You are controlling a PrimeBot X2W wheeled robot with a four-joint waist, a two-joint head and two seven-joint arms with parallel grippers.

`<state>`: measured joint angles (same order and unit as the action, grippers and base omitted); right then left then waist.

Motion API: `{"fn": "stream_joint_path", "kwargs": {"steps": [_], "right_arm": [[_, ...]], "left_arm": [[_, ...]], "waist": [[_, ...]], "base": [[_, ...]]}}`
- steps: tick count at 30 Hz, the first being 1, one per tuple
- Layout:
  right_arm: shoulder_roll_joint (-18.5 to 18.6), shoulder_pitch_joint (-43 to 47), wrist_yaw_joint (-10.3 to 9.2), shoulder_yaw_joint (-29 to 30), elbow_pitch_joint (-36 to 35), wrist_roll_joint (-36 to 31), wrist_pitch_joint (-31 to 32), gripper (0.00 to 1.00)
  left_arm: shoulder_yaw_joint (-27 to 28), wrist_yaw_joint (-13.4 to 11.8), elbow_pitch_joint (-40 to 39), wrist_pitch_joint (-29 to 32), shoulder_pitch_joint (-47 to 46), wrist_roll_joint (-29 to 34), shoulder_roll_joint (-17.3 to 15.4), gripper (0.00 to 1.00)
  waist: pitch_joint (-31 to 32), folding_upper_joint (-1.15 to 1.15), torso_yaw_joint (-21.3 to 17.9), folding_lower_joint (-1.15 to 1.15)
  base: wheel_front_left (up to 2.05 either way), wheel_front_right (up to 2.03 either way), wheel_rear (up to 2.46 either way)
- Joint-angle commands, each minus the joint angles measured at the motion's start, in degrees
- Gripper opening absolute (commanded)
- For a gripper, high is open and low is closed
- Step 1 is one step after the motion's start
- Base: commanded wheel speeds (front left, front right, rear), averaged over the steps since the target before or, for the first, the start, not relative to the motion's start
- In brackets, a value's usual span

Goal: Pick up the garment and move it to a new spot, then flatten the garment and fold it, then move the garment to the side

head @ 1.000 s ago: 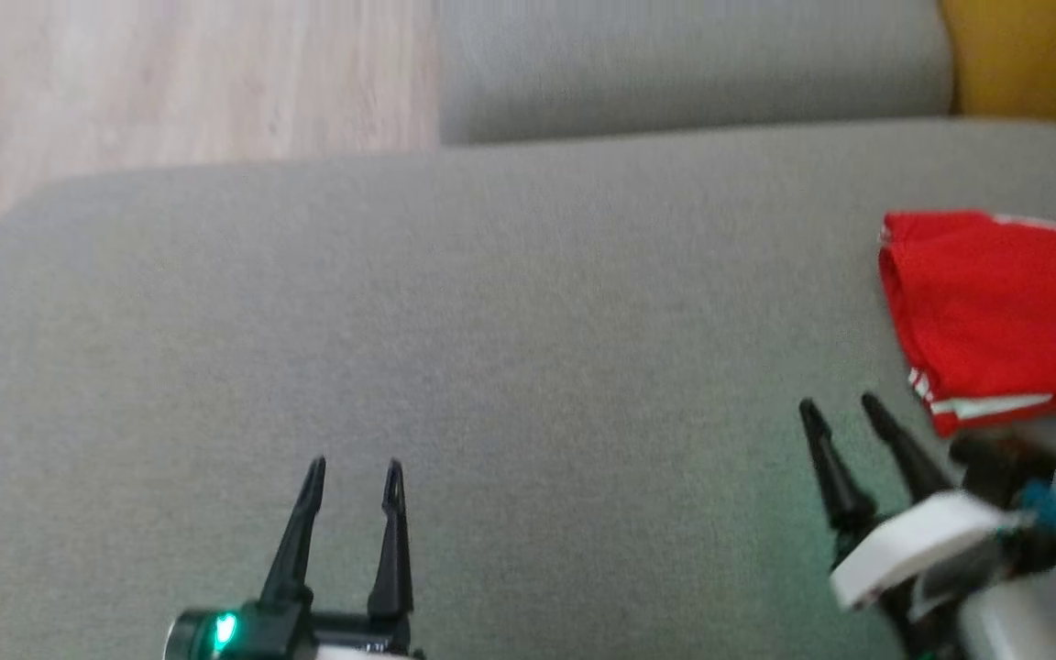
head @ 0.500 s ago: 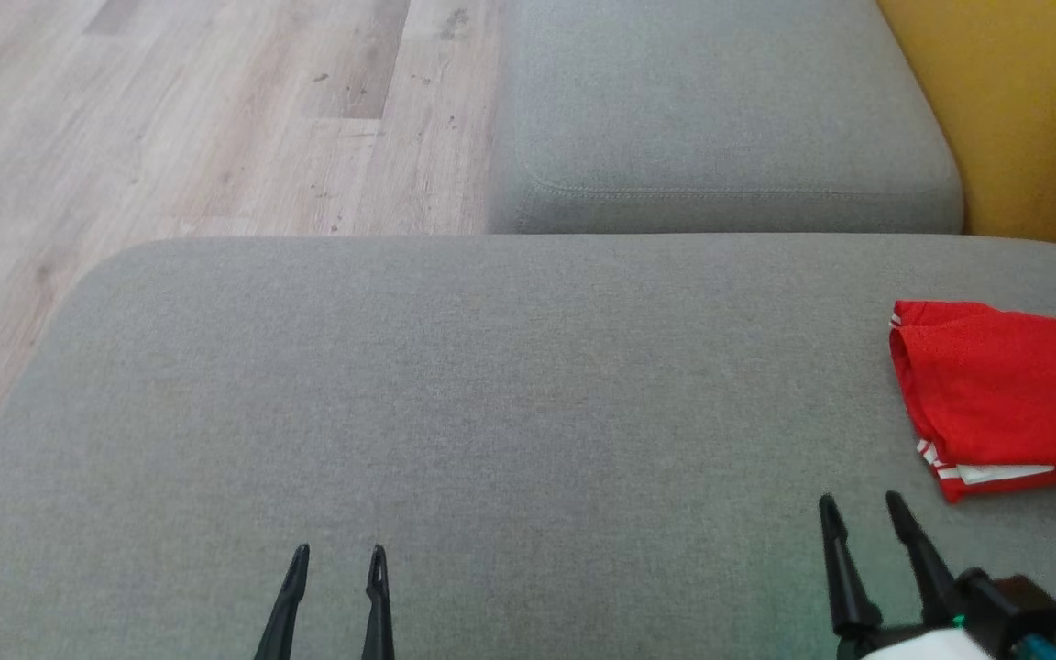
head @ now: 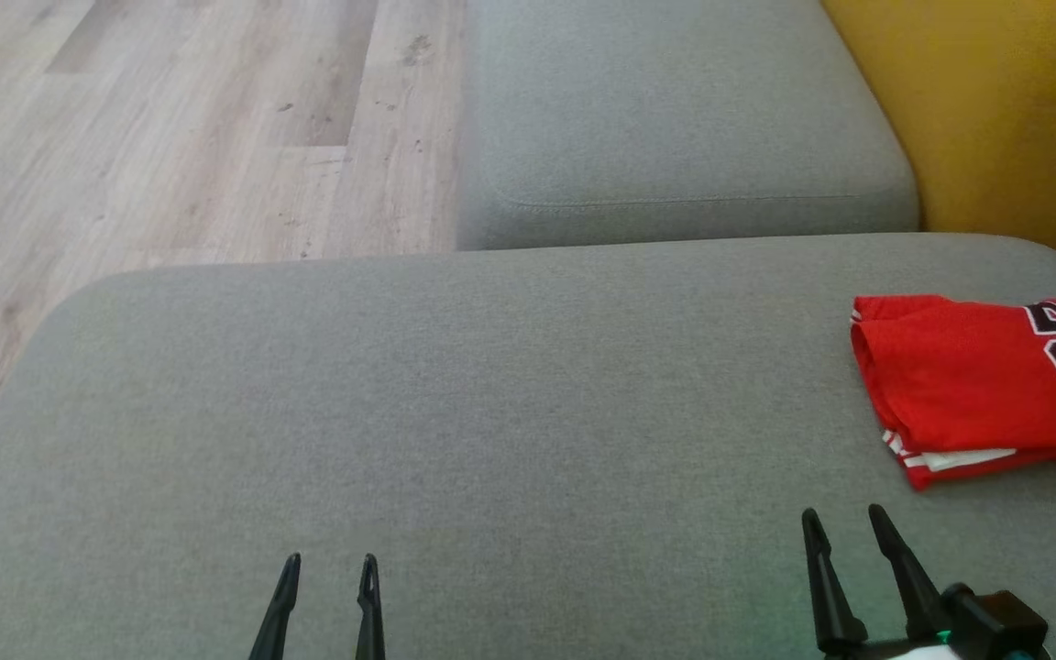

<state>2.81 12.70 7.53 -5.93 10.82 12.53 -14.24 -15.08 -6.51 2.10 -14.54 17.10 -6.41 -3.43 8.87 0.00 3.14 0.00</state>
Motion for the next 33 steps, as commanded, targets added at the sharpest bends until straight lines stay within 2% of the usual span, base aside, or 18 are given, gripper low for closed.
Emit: {"fn": "stream_joint_path", "kwargs": {"steps": [1, 2, 3, 7, 33], "right_arm": [[0.46, -1.51, -0.04, -1.42, -2.16, -0.07, -0.75, 1.00], [0.45, -1.52, -0.04, -1.42, -2.20, -0.06, -0.75, 1.00], [-0.01, 0.00, 0.01, -0.02, -0.19, 0.01, -0.06, 0.00], [-0.04, 0.61, 0.00, -0.09, 2.90, 0.38, 0.03, 0.00], [0.64, -3.43, -0.01, 1.66, 2.95, 17.73, 3.66, 0.00]], "left_arm": [[1.80, 0.13, -1.65, -0.46, -2.10, 0.62, 0.39, 1.00], [1.76, 0.25, -1.53, -0.46, -2.08, 0.62, 0.41, 1.00], [0.01, 0.05, 0.06, 0.00, 0.00, -0.01, 0.00, 0.00], [-0.06, 0.02, 3.14, 0.37, 0.50, -0.51, 0.11, 0.00], [3.14, 2.96, 5.16, 3.63, -4.51, -19.53, -0.81, 0.00]], "waist": [[0.18, 0.00, -0.37, 0.00], [0.26, 0.00, -0.55, 0.00], [0.21, 0.00, -0.51, 0.00], [0.20, 0.00, -0.65, 0.00], [-1.73, 0.00, -1.17, 0.00]], "base": [[0.00, 0.00, 0.00], [0.00, 0.00, 0.00], [0.00, 0.00, 0.00], [0.00, 0.00, 0.00], [0.00, 0.00, 0.00]]}}
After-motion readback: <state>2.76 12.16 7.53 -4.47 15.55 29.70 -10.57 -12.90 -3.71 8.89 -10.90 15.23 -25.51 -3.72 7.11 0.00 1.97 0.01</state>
